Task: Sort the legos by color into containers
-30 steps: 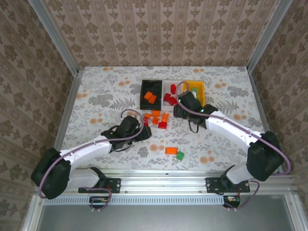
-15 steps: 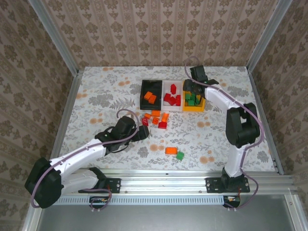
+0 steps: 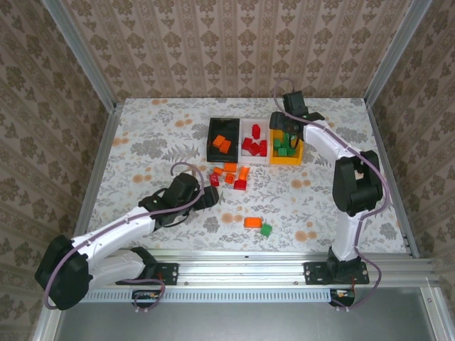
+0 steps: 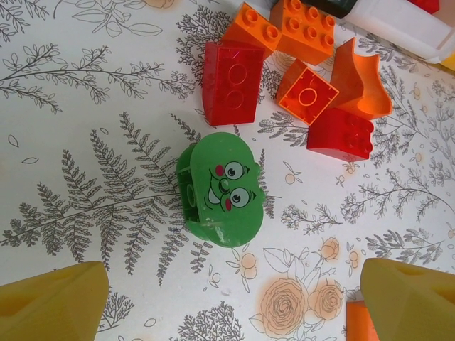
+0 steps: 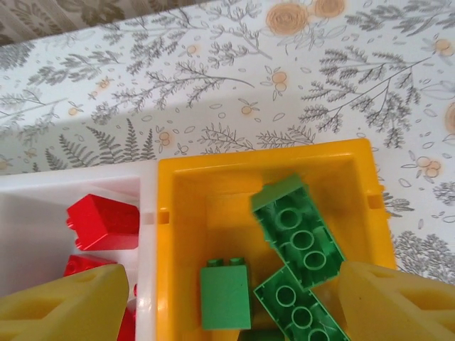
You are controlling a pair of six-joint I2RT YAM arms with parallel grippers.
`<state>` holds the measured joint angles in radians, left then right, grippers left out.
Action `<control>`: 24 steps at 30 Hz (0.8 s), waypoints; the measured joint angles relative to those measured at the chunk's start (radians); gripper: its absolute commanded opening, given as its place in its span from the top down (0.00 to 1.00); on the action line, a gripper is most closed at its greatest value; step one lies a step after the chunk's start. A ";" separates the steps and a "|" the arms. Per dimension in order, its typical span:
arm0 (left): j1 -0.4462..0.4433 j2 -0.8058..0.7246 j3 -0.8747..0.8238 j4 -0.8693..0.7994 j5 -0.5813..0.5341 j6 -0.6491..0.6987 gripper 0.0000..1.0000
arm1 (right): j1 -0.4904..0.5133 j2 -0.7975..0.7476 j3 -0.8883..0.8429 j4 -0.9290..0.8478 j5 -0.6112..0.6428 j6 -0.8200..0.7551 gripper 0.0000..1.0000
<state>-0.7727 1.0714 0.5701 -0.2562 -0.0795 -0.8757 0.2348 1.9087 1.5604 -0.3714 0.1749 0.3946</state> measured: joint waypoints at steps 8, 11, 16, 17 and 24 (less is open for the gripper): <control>0.000 0.049 0.000 0.028 0.002 0.001 0.05 | 0.180 -0.357 -0.327 0.021 0.034 0.013 0.26; 0.000 0.063 0.000 0.036 0.004 0.002 0.05 | 0.356 -0.474 -0.473 -0.014 0.038 0.045 0.25; 0.003 0.069 0.000 0.049 0.006 0.006 0.05 | 0.523 -0.649 -0.707 -0.183 0.034 0.185 0.24; 0.004 0.069 -0.002 0.055 0.008 0.006 0.05 | 0.547 -0.689 -0.746 -0.216 0.034 0.224 0.24; 0.008 0.068 -0.043 0.100 0.016 0.004 0.05 | 0.693 -0.763 -0.871 -0.295 -0.027 0.435 0.21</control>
<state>-0.7650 1.1397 0.5266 -0.1566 -0.0635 -0.8715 0.9276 1.1458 0.6891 -0.6662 0.1478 0.8299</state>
